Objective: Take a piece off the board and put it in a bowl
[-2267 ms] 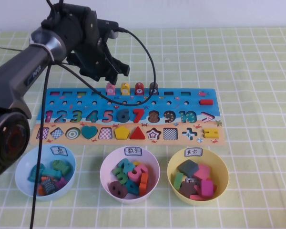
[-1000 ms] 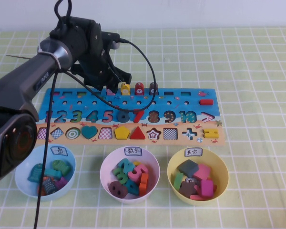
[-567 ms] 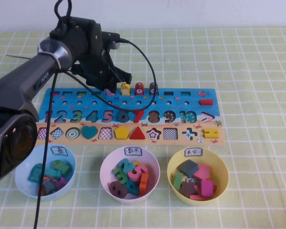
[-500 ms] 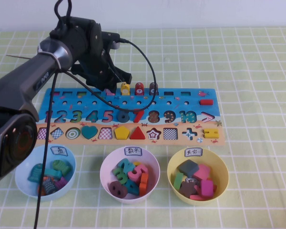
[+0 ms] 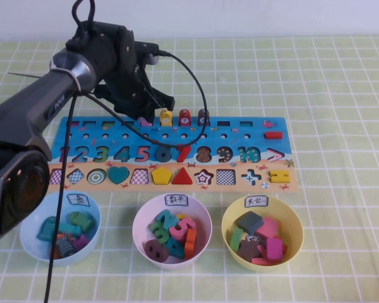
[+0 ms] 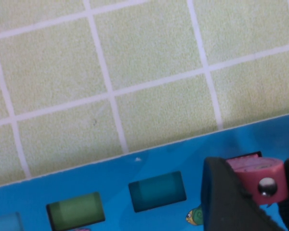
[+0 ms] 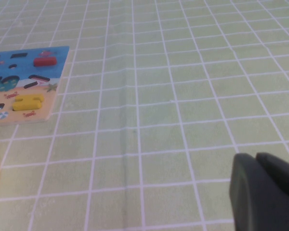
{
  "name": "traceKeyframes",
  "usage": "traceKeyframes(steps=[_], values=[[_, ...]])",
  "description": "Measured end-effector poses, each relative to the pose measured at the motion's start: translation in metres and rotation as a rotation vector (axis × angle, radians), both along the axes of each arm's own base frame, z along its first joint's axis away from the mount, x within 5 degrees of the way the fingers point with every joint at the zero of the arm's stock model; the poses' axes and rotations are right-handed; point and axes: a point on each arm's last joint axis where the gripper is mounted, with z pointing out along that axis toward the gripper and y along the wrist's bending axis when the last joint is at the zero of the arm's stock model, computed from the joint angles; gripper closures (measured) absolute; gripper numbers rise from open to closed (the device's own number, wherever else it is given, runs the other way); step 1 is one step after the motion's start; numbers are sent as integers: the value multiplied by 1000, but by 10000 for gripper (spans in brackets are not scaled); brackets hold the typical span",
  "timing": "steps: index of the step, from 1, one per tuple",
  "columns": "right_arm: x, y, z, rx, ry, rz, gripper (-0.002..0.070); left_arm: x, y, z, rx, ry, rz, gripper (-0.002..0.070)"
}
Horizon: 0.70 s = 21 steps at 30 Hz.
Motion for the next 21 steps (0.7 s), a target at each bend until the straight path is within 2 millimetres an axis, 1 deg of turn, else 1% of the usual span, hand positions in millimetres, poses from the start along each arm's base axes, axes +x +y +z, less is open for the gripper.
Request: traceKeyframes(steps=[3, 10, 15, 18, 21], values=[[0, 0, 0, 0, 0, 0, 694, 2, -1, 4, -2, -5, 1, 476], [0, 0, 0, 0, 0, 0, 694, 6, -2, 32, -22, -64, 0, 476], [0, 0, 0, 0, 0, 0, 694, 5, -2, 41, -15, -63, -11, 476], [0, 0, 0, 0, 0, 0, 694, 1, 1, 48, 11, -59, -26, 476], [0, 0, 0, 0, 0, 0, 694, -6, 6, 60, 54, -40, -42, 476]])
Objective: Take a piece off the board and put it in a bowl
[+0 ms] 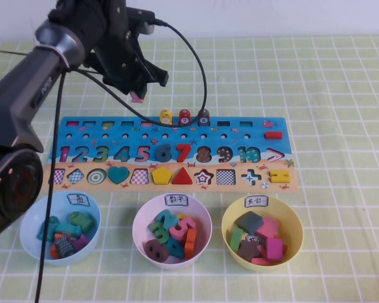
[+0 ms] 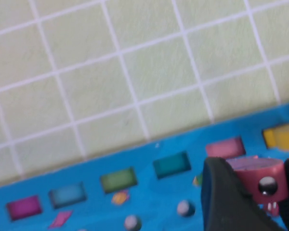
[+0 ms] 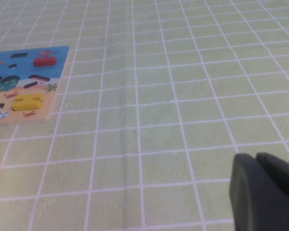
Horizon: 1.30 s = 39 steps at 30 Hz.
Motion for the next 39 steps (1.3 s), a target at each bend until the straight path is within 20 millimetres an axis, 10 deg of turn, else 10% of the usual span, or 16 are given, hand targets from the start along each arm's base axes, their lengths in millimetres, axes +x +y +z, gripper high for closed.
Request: traceKeyframes(steps=[11, 22, 29, 39], values=[[0, 0, 0, 0, 0, 0, 694, -50, 17, 47, 49, 44, -101, 476], [0, 0, 0, 0, 0, 0, 694, -197, 67, 66, 5, -8, -116, 476], [0, 0, 0, 0, 0, 0, 694, -254, 87, 46, -7, 29, -89, 476], [0, 0, 0, 0, 0, 0, 694, -264, 91, -1, -10, 39, -76, 476]])
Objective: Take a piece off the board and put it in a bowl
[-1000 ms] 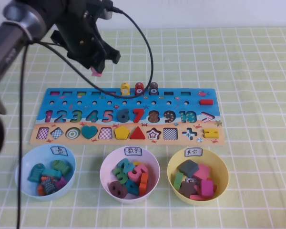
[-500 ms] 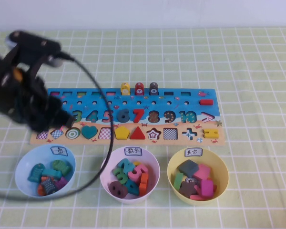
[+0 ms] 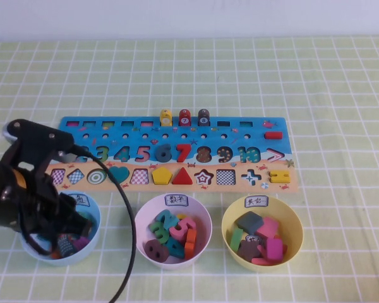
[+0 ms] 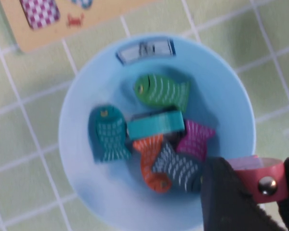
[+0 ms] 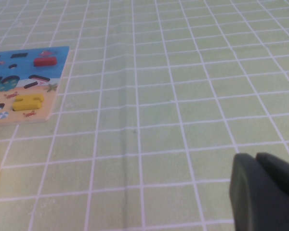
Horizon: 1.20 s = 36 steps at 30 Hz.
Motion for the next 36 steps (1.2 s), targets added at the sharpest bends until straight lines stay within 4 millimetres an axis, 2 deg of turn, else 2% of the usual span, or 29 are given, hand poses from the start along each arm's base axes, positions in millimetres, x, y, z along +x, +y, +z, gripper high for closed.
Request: traceKeyframes(steps=[4, 11, 15, 18, 23, 25, 28, 30, 31, 33, 35, 36], values=[[0, 0, 0, 0, 0, 0, 694, 11, -4, -8, -16, -41, 0, 476], [0, 0, 0, 0, 0, 0, 694, 27, -10, -35, 3, 28, 19, 476], [0, 0, 0, 0, 0, 0, 694, 33, -8, -42, 22, 20, 48, 475], [0, 0, 0, 0, 0, 0, 694, 35, -3, -42, 29, 10, 85, 427], [0, 0, 0, 0, 0, 0, 694, 36, -1, -41, 30, 6, 102, 256], [0, 0, 0, 0, 0, 0, 694, 36, -1, -41, 30, 5, 105, 225], [0, 0, 0, 0, 0, 0, 694, 34, 0, -34, 17, -25, 107, 216], [0, 0, 0, 0, 0, 0, 694, 30, 1, -20, 3, -84, 102, 244], [0, 0, 0, 0, 0, 0, 694, 26, 3, -10, -5, -128, 97, 280], [0, 0, 0, 0, 0, 0, 694, 16, 8, 13, -17, -232, 83, 393], [0, 0, 0, 0, 0, 0, 694, 0, 14, 38, -35, -346, 70, 536], [0, 0, 0, 0, 0, 0, 694, -7, 17, 47, -46, -392, 65, 576]])
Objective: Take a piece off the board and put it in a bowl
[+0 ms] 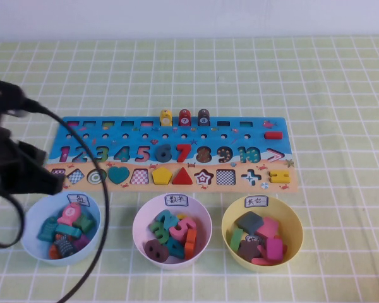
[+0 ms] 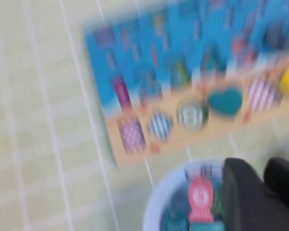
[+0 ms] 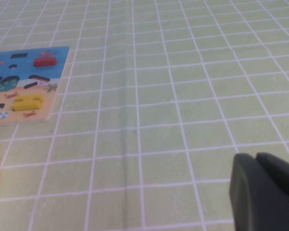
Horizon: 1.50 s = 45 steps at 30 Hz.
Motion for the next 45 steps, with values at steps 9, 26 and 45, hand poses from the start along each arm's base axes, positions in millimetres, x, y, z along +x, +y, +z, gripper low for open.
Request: traceKeyframes(steps=[9, 26, 45], values=[[0, 0, 0, 0, 0, 0, 694, -87, 29, 26, -85, -318, -18, 673], [0, 0, 0, 0, 0, 0, 694, -166, 51, -22, -201, -235, 14, 675], [0, 0, 0, 0, 0, 0, 694, -155, 45, -62, -308, -417, 0, 676]])
